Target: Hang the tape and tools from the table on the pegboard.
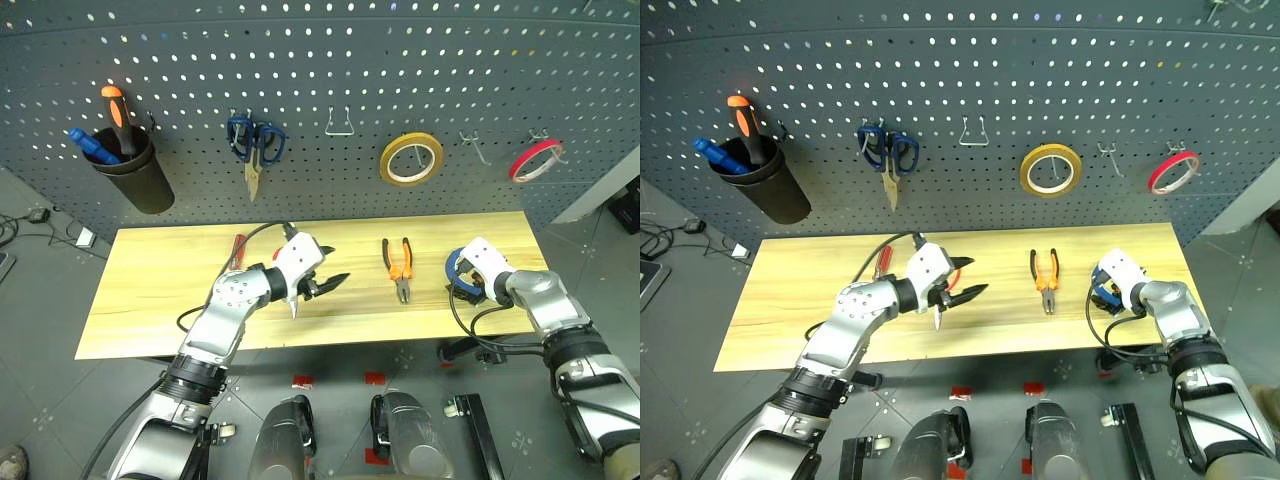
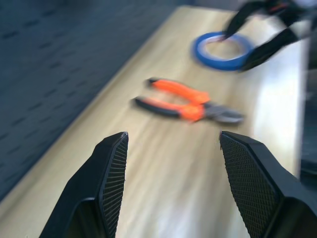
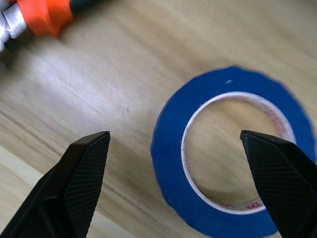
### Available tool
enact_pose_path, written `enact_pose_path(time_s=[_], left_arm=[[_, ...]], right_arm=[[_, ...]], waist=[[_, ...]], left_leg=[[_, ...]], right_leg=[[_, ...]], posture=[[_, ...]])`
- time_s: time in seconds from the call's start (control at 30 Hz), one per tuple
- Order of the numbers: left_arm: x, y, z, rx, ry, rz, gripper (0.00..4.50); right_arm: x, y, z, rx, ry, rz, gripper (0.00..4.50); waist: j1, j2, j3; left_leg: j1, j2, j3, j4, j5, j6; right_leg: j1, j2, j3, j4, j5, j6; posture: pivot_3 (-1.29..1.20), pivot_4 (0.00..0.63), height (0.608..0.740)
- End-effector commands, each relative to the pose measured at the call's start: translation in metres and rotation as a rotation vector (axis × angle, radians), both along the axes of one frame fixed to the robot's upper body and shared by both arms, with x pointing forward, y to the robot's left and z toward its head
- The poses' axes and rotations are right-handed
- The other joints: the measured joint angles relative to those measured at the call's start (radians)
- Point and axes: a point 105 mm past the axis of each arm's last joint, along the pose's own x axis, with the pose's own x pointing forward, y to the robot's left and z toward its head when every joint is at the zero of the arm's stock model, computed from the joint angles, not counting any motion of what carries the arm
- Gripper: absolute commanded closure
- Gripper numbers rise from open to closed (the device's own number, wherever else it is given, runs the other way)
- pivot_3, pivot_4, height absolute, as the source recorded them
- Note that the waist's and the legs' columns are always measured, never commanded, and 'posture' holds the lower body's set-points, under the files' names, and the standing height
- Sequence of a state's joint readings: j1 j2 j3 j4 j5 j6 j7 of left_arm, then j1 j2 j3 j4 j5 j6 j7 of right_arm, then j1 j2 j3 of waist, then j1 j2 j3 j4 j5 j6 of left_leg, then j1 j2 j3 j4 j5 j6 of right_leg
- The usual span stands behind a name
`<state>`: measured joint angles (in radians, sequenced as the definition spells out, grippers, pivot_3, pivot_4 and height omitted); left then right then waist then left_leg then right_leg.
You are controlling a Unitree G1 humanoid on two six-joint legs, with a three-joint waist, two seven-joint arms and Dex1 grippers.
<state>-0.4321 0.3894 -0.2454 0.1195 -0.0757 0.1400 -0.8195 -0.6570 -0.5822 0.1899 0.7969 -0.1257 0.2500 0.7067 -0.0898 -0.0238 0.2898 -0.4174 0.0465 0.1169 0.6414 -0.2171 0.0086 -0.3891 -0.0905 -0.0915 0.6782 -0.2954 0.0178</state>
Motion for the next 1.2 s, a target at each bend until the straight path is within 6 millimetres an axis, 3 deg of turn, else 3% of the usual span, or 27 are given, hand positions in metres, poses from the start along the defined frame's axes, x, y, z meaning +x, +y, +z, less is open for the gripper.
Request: enact_pose_path(time_s=[0.03,0.1,0.2,0.33,0.5,0.6,0.7,0.77,0.93,1.03,1.1,1.2], left_arm=[[-0.011,-0.010,0.011,-0.011,-0.046,-0.091,1.41],[-0.012,-0.010,0.011,-0.017,-0.041,-0.102,1.41],[-0.015,-0.012,0.013,-0.024,-0.053,-0.126,1.36],[-0.028,-0.015,0.011,-0.016,-0.029,-0.213,1.36],[-0.029,-0.016,0.011,-0.017,-0.030,-0.214,1.36],[-0.029,-0.021,0.016,-0.057,-0.013,-0.203,1.36],[-0.025,-0.024,0.026,-0.112,-0.017,-0.160,1.36],[-0.022,-0.026,0.034,-0.142,-0.046,-0.137,1.36],[-0.007,-0.029,0.076,-0.270,-0.200,-0.049,1.36],[-0.005,-0.033,0.099,-0.340,-0.251,-0.047,1.36],[-0.004,-0.036,0.110,-0.358,-0.286,-0.054,1.36],[0.005,-0.037,0.122,-0.382,-0.311,-0.026,1.36]], right_arm=[[-0.001,-0.010,-0.004,-0.043,0.078,0.028,0.00],[-0.002,-0.014,-0.008,-0.089,0.116,0.046,0.00],[-0.004,-0.017,-0.014,-0.132,0.152,0.060,0.58],[-0.004,-0.015,-0.021,-0.203,0.153,0.083,1.99],[-0.002,-0.016,-0.024,-0.267,0.093,0.110,3.76],[-0.004,-0.024,-0.015,-0.260,0.010,0.121,3.84],[-0.002,-0.027,0.021,-0.228,-0.227,0.081,3.84],[-0.013,-0.023,0.046,-0.241,-0.379,0.070,3.84],[-0.069,0.017,0.099,-0.312,-0.799,0.101,3.84],[-0.091,0.041,0.126,-0.326,-0.978,0.129,3.84],[-0.095,0.049,0.138,-0.315,-1.041,0.138,3.84],[-0.081,0.052,0.150,-0.271,-1.081,0.140,3.84]], waist=[[-0.001,0.001,0.005],[-0.002,0.000,0.007],[-0.001,0.000,0.007],[-0.002,0.000,0.006],[-0.002,-0.001,0.005],[0.000,-0.003,0.004],[0.012,-0.002,0.003],[0.009,-0.001,0.003],[-0.002,0.000,0.002],[-0.011,0.000,0.002],[-0.018,0.000,0.002],[-0.024,-0.001,0.003]], left_leg=[[0.000,0.000,0.000,0.000,0.000,0.000],[0.000,0.000,0.000,0.000,0.000,0.000],[0.000,0.000,0.000,0.001,0.000,0.000],[0.000,0.000,0.000,0.003,0.000,0.000],[0.001,0.000,-0.001,0.004,0.000,-0.001],[0.001,0.000,-0.001,0.005,0.000,-0.001],[0.000,-0.001,-0.002,0.005,0.000,0.000],[-0.003,-0.001,-0.002,0.004,0.000,-0.001],[-0.005,0.000,-0.002,0.002,0.000,-0.001],[-0.004,0.000,-0.002,0.003,-0.001,-0.002],[-0.003,-0.001,-0.001,0.003,-0.001,-0.002],[-0.002,-0.001,-0.002,0.005,0.000,-0.001]], right_leg=[[0.000,0.000,0.000,0.000,0.000,0.000],[0.000,0.000,0.000,0.000,0.000,0.000],[0.001,0.000,-0.001,0.000,0.000,0.000],[0.001,0.000,-0.001,0.001,0.000,0.001],[0.002,0.000,-0.001,0.002,0.001,0.002],[0.004,0.000,-0.001,0.002,0.002,0.004],[0.003,-0.001,-0.001,0.001,0.002,0.004],[0.001,-0.002,-0.001,0.001,0.002,0.005],[-0.002,0.000,-0.002,0.001,0.000,0.008],[-0.002,0.001,-0.001,0.001,-0.002,0.012],[-0.001,0.000,0.000,0.001,-0.001,0.015],[0.000,0.000,0.001,0.001,0.000,0.015]], posture=[[-0.22,0.326,0.740],[-0.22,0.317,0.740],[-0.22,0.311,0.740],[-0.22,0.296,0.740],[-0.23,0.278,0.740],[-0.24,0.270,0.740],[-0.25,0.261,0.740],[-0.27,0.258,0.740],[-0.28,0.255,0.740],[-0.30,0.262,0.740],[-0.31,0.262,0.740],[-0.31,0.262,0.740]])
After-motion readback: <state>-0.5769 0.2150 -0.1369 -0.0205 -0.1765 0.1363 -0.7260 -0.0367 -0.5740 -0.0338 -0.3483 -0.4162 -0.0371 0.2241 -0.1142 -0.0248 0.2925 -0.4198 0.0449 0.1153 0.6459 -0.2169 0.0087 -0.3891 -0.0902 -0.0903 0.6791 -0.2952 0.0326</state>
